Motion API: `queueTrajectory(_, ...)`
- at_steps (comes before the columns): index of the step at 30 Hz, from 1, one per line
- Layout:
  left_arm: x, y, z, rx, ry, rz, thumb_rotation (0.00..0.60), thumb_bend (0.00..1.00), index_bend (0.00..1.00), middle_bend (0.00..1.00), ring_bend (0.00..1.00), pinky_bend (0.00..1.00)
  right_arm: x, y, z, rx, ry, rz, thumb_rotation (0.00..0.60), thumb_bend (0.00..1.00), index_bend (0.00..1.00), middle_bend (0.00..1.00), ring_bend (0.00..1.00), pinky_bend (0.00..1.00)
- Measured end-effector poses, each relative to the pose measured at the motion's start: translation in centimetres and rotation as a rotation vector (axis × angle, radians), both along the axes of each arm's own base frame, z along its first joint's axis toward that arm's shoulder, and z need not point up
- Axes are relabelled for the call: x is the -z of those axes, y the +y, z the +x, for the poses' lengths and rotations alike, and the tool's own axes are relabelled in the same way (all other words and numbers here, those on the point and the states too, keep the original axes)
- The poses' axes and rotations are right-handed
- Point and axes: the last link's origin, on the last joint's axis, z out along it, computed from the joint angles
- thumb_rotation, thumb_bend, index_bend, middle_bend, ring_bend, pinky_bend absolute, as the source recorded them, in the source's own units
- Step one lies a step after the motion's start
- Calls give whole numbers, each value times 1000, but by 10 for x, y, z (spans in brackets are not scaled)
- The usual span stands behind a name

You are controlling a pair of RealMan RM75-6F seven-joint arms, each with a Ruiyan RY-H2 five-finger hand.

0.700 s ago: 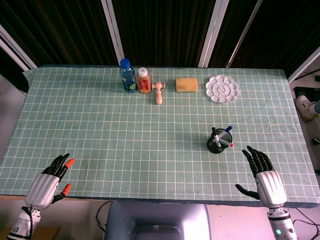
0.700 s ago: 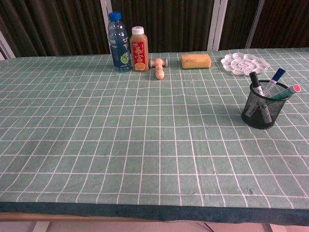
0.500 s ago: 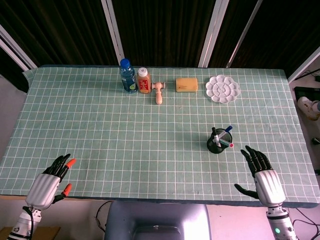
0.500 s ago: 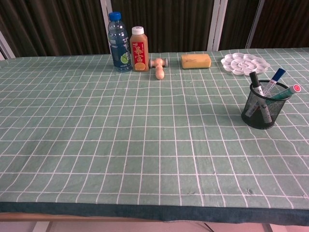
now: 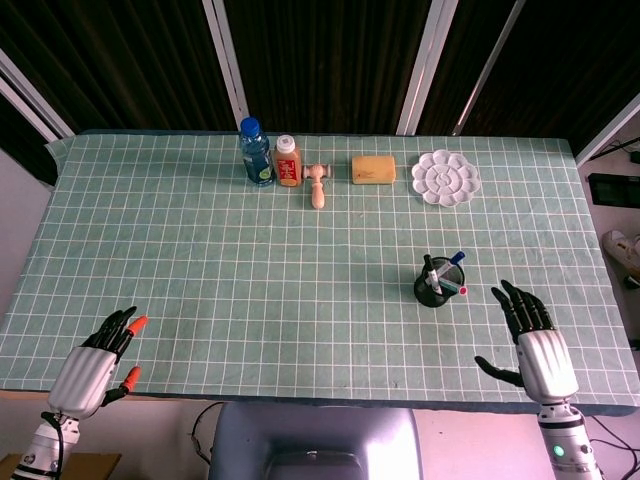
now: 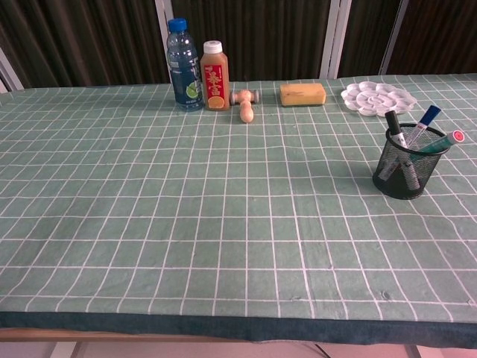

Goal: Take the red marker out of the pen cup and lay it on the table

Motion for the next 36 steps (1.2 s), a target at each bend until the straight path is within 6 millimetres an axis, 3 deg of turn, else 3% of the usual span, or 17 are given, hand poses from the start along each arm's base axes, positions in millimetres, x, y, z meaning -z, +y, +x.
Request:
queueTrajectory(4, 0, -1, 1, 3, 3, 0, 600, 389, 109, 0, 42, 348, -7, -16, 1, -4, 42, -9, 600, 121, 182, 271, 298, 245)
queueTrajectory(8, 0, 0, 0, -1, 5, -1, 600, 389, 109, 0, 42, 348, -10, -39, 4, -16, 115, -1, 600, 121, 289, 492, 522, 389)
queueTrajectory(11, 0, 0, 0, -2, 6, 1, 600, 389, 109, 0, 42, 348, -11, -56, 6, -18, 159, 20, 600, 121, 341, 585, 630, 479)
queueTrajectory(18, 1, 1, 0, -2, 6, 0, 600, 389, 109, 0, 42, 348, -11, -91, 14, -39, 259, 56, 600, 121, 489, 914, 975, 911)
queueTrajectory(21, 1, 1, 0, -3, 8, -2, 600, 389, 109, 0, 42, 348, -9, -99, 13, -35, 294, 65, 600, 121, 538, 994, 1000, 999)
queueTrajectory(27, 2, 1, -1, -6, 8, -4, 600, 390, 109, 0, 42, 348, -2, -110, 10, 2, 328, 143, 600, 124, 571, 1000, 1000, 1000)
queueTrajectory(36, 2, 2, 0, -6, 6, -3, 600, 388, 109, 0, 42, 349, 11, -130, 11, 25, 371, 200, 600, 242, 594, 1000, 1000, 1000)
